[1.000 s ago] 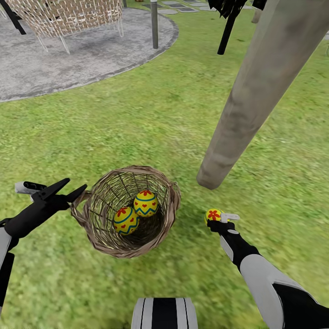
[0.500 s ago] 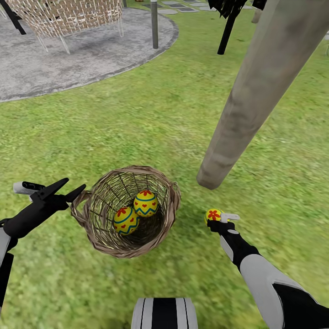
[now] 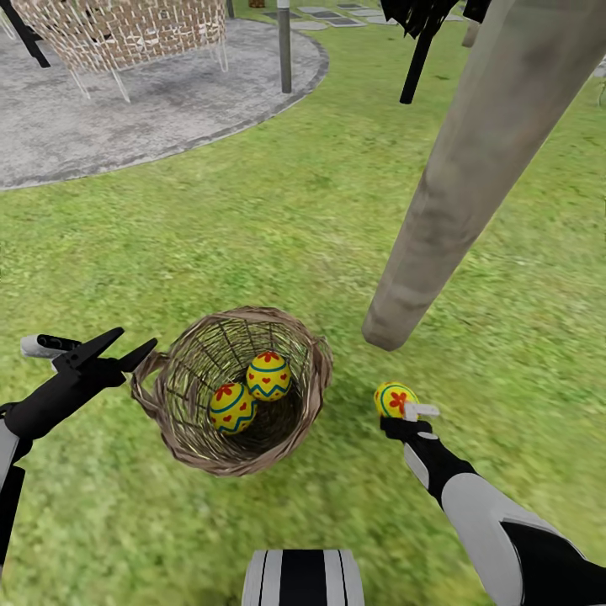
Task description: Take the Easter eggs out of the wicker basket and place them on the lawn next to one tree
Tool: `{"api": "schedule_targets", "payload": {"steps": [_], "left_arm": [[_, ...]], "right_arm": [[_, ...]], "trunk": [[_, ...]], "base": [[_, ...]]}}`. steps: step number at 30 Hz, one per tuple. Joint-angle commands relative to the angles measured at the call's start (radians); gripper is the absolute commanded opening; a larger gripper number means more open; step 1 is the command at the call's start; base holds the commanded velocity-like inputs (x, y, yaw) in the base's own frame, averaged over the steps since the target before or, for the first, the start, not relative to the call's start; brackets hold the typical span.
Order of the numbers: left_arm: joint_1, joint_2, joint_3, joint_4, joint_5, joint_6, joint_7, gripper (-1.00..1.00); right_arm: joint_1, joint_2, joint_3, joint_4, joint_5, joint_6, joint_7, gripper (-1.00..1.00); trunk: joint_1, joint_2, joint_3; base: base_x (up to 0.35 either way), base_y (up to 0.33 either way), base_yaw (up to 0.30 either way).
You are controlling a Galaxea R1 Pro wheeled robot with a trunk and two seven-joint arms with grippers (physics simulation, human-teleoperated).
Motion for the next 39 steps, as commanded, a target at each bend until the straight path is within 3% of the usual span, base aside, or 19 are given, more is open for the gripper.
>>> {"api": "schedule_targets", "payload": {"steps": [1, 4, 10, 16, 25, 28, 31, 32, 35, 37, 39], "left_arm": [[0.0, 0.0, 0.0, 0.0, 0.0, 0.0, 0.0, 1.0], [0.0, 0.0, 0.001, 0.0, 0.0, 0.0, 0.0, 1.0], [0.0, 0.001, 0.003, -0.002, 0.0, 0.001, 0.0, 1.0], [0.0, 0.022, 0.002, -0.002, 0.0, 0.001, 0.0, 1.0], [0.0, 0.027, 0.003, 0.001, -0.001, 0.001, 0.0, 1.0], [0.0, 0.027, 0.003, 0.006, -0.001, -0.001, 0.0, 1.0], [0.0, 0.026, 0.003, 0.008, -0.003, -0.002, 0.001, 1.0], [0.0, 0.026, 0.003, 0.008, -0.003, -0.003, 0.001, 1.0], [0.0, 0.025, 0.003, 0.008, -0.003, -0.004, 0.002, 1.0], [0.0, 0.025, 0.003, 0.008, -0.002, -0.005, 0.002, 1.0], [0.0, 0.025, 0.003, 0.008, -0.002, -0.005, 0.002, 1.0]], "right_arm": [[0.0, 0.0, 0.0, -0.001, 0.0, 0.0, 0.0, 1.0], [0.0, 0.0, -0.001, -0.001, 0.0, -0.001, 0.0, 1.0], [0.0, 0.001, -0.001, -0.008, 0.0, -0.003, 0.0, 1.0], [0.0, 0.001, -0.001, -0.012, 0.0, -0.012, 0.005, 1.0], [0.0, -0.003, -0.002, -0.087, -0.005, 0.003, 0.005, 1.0], [0.0, -0.004, -0.001, -0.088, -0.045, 0.099, 0.008, 1.0], [0.0, -0.027, -0.002, -0.091, -0.069, 0.22, 0.019, 1.0], [0.0, -0.031, -0.003, -0.092, -0.07, 0.258, 0.037, 1.0], [0.0, -0.047, -0.002, -0.14, -0.071, 0.404, 0.182, 1.0], [0.0, -0.059, -0.003, -0.164, -0.072, 0.475, 0.224, 1.0], [0.0, -0.065, -0.004, -0.17, -0.073, 0.499, 0.244, 1.0]], "trunk": [[0.0, 0.0, 0.0], [0.0, 0.0, 0.0], [-0.003, 0.001, 0.023], [-0.005, 0.003, 0.046], [-0.009, 0.005, 0.081], [-0.011, 0.006, 0.093], [-0.012, 0.006, 0.104], [-0.013, 0.007, 0.108], [-0.014, 0.007, 0.116], [-0.014, 0.007, 0.116], [-0.014, 0.007, 0.116]], "base": [[0.0, 0.0, 0.0], [0.0, 0.0, 0.0], [0.0, 0.0, 0.0], [0.0, 0.0, 0.0], [0.0, 0.0, 0.0], [0.0, 0.0, 0.0], [0.0, 0.0, 0.0], [0.0, 0.0, 0.0], [0.0, 0.0, 0.0], [0.0, 0.0, 0.0], [0.0, 0.0, 0.0]]}}
